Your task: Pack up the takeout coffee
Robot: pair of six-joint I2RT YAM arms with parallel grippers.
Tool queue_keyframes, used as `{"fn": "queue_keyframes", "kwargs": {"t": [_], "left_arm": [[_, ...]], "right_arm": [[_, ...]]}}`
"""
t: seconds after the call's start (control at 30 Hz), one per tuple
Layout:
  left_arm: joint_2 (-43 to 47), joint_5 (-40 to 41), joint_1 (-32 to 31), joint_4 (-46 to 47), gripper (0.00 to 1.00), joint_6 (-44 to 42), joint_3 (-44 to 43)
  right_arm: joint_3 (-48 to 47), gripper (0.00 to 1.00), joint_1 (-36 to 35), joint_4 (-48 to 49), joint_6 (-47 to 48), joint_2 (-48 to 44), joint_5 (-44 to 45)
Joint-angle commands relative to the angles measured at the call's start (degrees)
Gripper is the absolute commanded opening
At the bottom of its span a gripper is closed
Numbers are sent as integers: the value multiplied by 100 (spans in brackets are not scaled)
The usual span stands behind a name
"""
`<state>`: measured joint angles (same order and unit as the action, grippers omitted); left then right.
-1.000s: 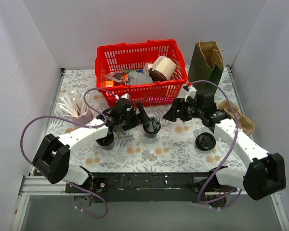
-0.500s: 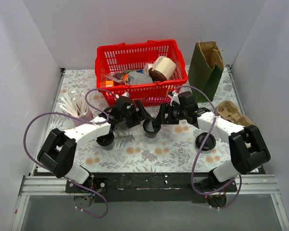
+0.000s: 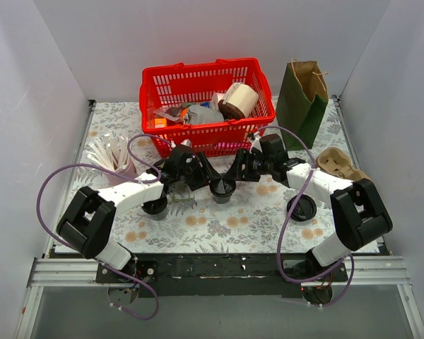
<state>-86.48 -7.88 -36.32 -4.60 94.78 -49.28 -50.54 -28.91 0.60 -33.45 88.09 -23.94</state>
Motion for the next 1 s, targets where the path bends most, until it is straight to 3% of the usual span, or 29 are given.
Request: {"fn": "queue_keyframes", "kwargs": {"t": [0.0, 0.2, 0.27, 0.37, 0.43, 0.47, 0.63, 0.97], "left_arm": [[-18, -47, 37, -32, 53, 23, 129], [-89, -108, 28, -23, 50, 67, 260], [-106, -152, 37, -32, 47, 84, 287], [-133, -222, 28, -32, 45, 84, 296], [-106, -258, 28, -32, 45, 84, 305], [-80, -258, 37, -32, 45, 84, 313], [104, -232, 37, -6, 44, 93, 349], [324, -328, 37, -58, 68, -21, 208]], "right_arm": [[-43, 67, -1, 46, -100, 111, 109], [194, 52, -10, 80, -171, 164, 109], [360, 40, -10, 177, -170, 103, 101], [580, 34, -1, 397, -153, 50, 13], [633, 19, -1, 476, -170, 32, -57], [651, 18, -1, 493, -170, 32, -84], [642, 24, -1, 599, -205, -73, -190], [335, 61, -1, 274, -144, -337, -128]]}}
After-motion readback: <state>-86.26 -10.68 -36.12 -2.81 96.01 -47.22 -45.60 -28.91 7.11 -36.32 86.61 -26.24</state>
